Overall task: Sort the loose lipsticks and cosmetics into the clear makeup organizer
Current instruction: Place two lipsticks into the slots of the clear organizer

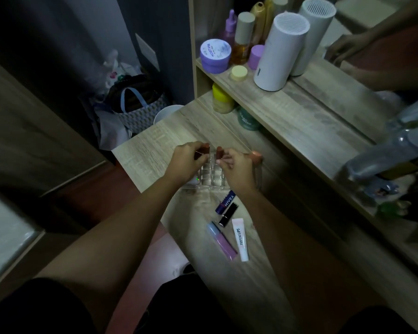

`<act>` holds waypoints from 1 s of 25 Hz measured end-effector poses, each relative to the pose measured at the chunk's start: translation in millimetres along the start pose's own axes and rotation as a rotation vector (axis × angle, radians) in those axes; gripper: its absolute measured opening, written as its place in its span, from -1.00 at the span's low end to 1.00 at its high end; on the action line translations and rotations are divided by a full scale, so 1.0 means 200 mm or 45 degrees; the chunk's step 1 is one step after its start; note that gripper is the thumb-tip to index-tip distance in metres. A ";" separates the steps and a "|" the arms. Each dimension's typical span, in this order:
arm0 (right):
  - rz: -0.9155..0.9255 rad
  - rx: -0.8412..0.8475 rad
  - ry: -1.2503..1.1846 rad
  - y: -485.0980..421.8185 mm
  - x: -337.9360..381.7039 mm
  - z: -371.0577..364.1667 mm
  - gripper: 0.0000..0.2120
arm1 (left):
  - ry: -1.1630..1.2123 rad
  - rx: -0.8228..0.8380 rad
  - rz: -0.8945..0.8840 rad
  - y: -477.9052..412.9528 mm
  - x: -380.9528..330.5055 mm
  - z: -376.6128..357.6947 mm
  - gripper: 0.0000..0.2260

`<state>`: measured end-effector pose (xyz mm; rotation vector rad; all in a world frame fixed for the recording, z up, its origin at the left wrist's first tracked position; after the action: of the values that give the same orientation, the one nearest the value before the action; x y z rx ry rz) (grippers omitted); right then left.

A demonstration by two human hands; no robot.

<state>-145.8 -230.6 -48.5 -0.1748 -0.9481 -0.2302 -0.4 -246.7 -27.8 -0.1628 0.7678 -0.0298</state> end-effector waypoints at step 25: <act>0.071 -0.007 -0.042 0.09 0.03 0.19 -0.77 | 0.024 -0.013 0.243 0.15 -0.01 0.11 -0.58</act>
<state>-168.1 -205.1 -22.3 -0.2104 -0.9737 -0.1788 12.4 -213.8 -14.6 -0.0984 0.7992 0.1534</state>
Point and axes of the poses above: each hand's wrist, its own y-axis away from the middle knuckle, its own z-axis out of the back of the hand, x = y × z, the point moved 3 cm from there along -y, towards the middle knuckle, and after that the axes turned 14 degrees about -x, right-handed, at the moved point
